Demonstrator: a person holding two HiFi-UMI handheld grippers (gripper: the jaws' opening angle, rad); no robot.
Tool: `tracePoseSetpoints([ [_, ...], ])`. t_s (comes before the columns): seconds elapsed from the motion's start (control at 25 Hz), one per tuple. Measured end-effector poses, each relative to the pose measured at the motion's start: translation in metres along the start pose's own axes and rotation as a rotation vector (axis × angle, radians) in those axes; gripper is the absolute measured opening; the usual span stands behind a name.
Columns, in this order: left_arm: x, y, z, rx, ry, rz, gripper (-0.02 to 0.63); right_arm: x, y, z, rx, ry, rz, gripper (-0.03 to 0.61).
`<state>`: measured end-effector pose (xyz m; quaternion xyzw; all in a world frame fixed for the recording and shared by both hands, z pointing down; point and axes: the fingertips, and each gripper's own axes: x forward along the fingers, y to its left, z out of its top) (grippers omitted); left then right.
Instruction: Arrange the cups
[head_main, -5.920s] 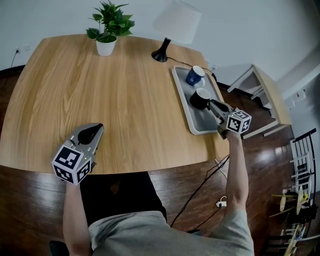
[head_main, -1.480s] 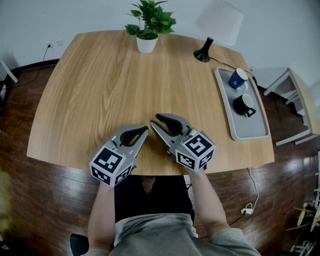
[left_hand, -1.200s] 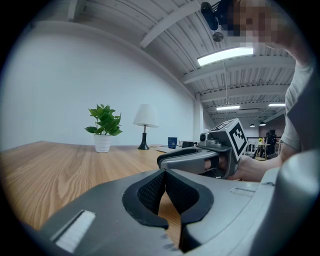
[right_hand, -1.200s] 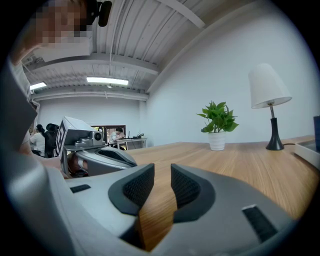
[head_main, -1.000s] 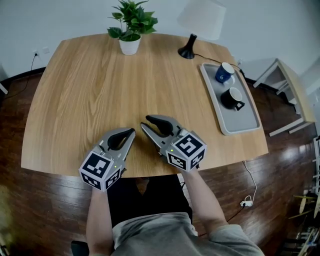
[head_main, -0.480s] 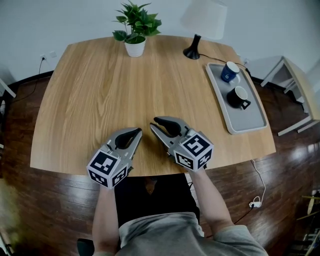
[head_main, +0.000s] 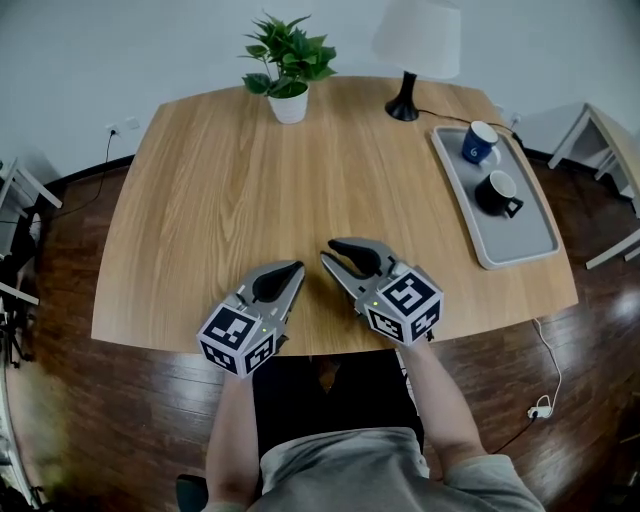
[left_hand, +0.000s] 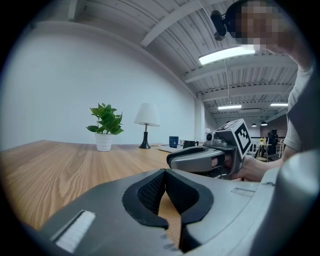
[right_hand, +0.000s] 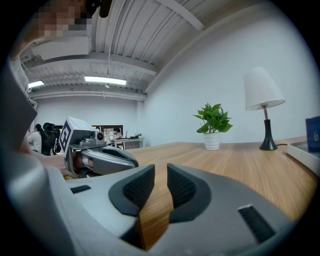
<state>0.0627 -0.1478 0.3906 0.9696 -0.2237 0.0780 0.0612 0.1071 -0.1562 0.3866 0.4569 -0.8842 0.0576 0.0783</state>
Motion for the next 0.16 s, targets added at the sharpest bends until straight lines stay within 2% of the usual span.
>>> tracePoseSetpoints([
  [0.16,0.0037,-0.0039,-0.0012,-0.016,-0.008,0.004,0.009,-0.0043,-0.0024,-0.0018,-0.009,0.015,0.002,0.094],
])
